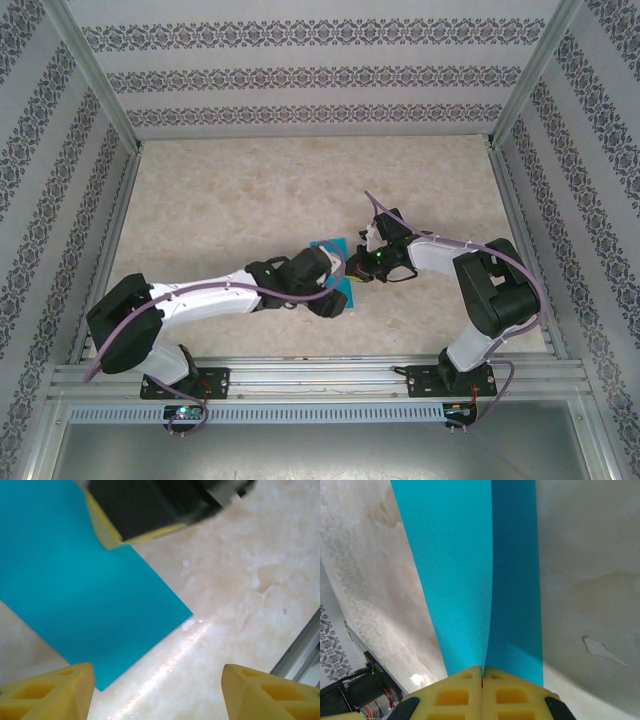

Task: Fold a paper plane with a square sheet of paper (fold left side to right side)
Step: Fold the triangle a second time at the center of the table.

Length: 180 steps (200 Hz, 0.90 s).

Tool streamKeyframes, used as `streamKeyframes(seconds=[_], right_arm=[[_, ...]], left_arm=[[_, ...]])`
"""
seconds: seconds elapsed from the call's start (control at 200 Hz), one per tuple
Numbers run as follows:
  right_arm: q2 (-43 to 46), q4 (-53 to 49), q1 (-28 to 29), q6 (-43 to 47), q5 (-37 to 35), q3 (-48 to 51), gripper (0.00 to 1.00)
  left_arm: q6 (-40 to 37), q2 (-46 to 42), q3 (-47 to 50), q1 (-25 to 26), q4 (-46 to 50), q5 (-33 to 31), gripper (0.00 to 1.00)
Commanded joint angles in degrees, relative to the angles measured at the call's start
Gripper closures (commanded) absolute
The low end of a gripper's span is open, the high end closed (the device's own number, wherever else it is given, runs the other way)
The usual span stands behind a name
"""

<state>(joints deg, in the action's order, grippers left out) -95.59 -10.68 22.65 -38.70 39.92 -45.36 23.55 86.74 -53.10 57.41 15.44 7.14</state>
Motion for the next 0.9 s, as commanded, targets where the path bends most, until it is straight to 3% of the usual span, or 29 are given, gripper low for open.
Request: streamKeyframes(seconds=[0.0,0.255,0.54,0.669,0.894], right_arm=[[1.5,-1.7,0.6,-0.6,-0.5,-1.0,0.94],[1.4,-1.8,0.8,-0.9,-0.7,-1.2,0.94],[1.2,-1.7,0.8,-1.1,-0.8,-1.3,0.94],[1.2,-1.7,0.9,-1.1,-1.0,-1.3,0.94],[0.9,-1.9,0.8,-0.9,-1.2,-1.6,0.93]], left_arm=[[-3.7,3.2,-3.9,3.7,4.2,-7.4,0.29],[-7.1,12.9,-11.9,7.6,10.0,-15.4,0.25],[-9.1,19.0,-16.7,8.6,12.5,-22.0,0.25],[-9.3,19.9,-16.8,8.6,11.8,-22.5,0.33],[-8.8,19.8,-16.8,8.6,11.6,-22.3,0.62]])
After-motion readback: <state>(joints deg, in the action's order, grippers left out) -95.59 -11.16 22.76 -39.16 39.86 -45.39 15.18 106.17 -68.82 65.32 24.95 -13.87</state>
